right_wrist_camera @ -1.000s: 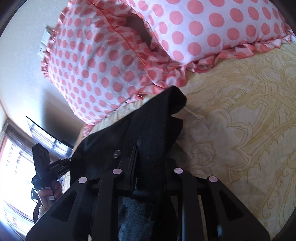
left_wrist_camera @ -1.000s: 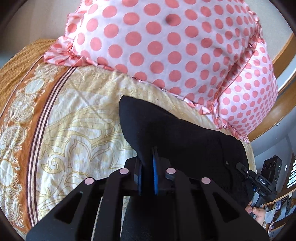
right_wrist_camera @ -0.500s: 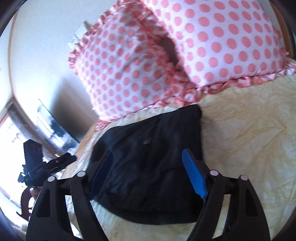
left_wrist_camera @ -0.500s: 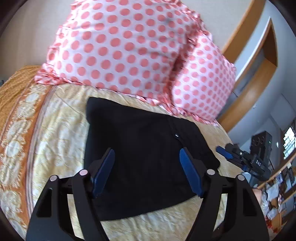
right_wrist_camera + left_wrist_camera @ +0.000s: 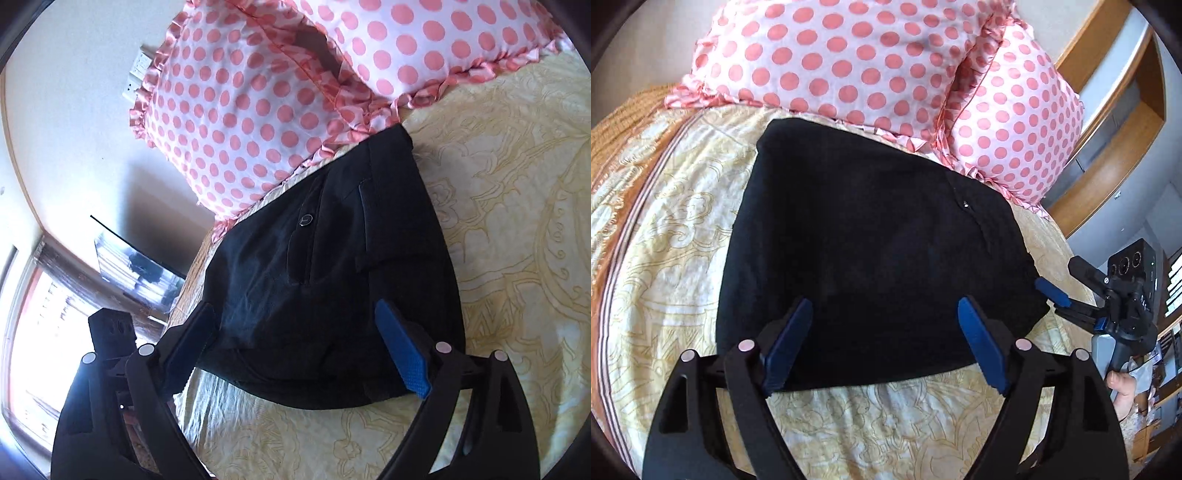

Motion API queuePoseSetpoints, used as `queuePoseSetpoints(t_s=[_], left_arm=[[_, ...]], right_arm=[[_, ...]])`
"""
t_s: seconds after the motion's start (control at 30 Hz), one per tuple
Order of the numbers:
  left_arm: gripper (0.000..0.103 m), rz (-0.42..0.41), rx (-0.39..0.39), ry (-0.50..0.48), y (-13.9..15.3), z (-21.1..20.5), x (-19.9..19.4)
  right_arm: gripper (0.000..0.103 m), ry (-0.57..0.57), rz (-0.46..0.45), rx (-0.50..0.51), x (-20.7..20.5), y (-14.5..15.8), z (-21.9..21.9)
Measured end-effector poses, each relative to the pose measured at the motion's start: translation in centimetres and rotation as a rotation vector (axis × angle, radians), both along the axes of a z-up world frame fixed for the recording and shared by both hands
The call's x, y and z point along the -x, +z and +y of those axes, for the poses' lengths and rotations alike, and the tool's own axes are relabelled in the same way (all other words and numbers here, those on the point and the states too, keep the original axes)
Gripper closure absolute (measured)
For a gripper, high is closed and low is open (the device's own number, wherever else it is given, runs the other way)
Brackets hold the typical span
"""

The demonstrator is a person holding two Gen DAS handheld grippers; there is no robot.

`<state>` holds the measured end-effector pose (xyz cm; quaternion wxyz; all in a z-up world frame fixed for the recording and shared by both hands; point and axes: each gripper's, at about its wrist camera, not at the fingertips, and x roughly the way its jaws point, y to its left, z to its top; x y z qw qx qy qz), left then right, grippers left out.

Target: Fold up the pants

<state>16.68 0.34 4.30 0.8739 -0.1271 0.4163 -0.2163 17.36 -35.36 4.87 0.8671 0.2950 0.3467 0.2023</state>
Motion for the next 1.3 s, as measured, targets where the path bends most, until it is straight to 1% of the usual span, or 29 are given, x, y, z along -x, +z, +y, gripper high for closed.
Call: queuePoseSetpoints(t_s=[0.03,0.07,0.1,0.17,0.2,0.27,0.3,0.43,0.5,0.67,0.83,0.93,1.07,1.17,1.23,1.3], left_arm=[[0.013,-0.041,-0.036,0.019,0.4,0.3,1.2],[0.007,-0.088,-0.086,0.050,0.8,0.4,2.5],[0.003,-0.135,-0.141,0.084,1.0,0.4,4.0],[0.002,-0.211,-0.226,0.126,1.1,-0.2,6.8],[0.002,-0.233,-0.256,0.145,1.1,-0.5,7.8],[0.002,-0.258,-0.304,0.180,0.6,-0.8,9.6],[0.002,-0.258,-0.321,0.192,0.4,-0.9,10.2],[0.002,-0.225,-0.379,0.216,-1.2,-1.3,11.5],[0.002,-0.211,-0.379,0.217,-1.9,-1.5,11.9],[0.002,-0.211,-0.360,0.221,-2.5,-1.4,12.5],[0.002,-0.228,-0.404,0.231,-2.8,-1.9,12.7],[0.002,-0.228,-0.407,0.233,-2.8,-1.9,12.6],[0.002,-0.219,-0.393,0.229,-3.3,-1.8,12.3],[0.002,-0.241,-0.390,0.231,-3.5,-1.8,12.4],[0.002,-0.248,-0.390,0.230,-3.5,-1.9,12.5],[0.002,-0.252,-0.389,0.232,-3.5,-1.9,12.5]], right_arm=[[0.001,-0.024,-0.039,0.062,1.2,0.7,0.4],[0.001,-0.051,-0.077,0.120,2.6,1.2,1.0],[0.001,-0.071,-0.110,0.172,4.0,1.4,1.7],[0.001,-0.097,-0.133,0.261,6.0,1.1,3.1],[0.001,-0.100,-0.132,0.305,6.7,0.7,3.9],[0.001,-0.111,-0.125,0.366,7.9,-0.2,5.2],[0.001,-0.113,-0.124,0.388,8.3,-0.7,5.9],[0.001,-0.110,-0.106,0.519,9.3,-2.5,8.2],[0.001,-0.100,-0.110,0.554,9.8,-2.9,9.1],[0.001,-0.110,-0.124,0.580,10.4,-3.2,10.0],[0.001,-0.115,-0.113,0.580,10.6,-3.8,10.2],[0.001,-0.109,-0.106,0.585,10.7,-4.1,10.3],[0.001,-0.100,-0.124,0.598,11.0,-4.3,10.7],[0.001,-0.107,-0.146,0.671,11.2,-4.8,11.6],[0.001,-0.121,-0.157,0.655,11.4,-4.9,11.4],[0.001,-0.121,-0.165,0.660,11.5,-4.9,11.5]])
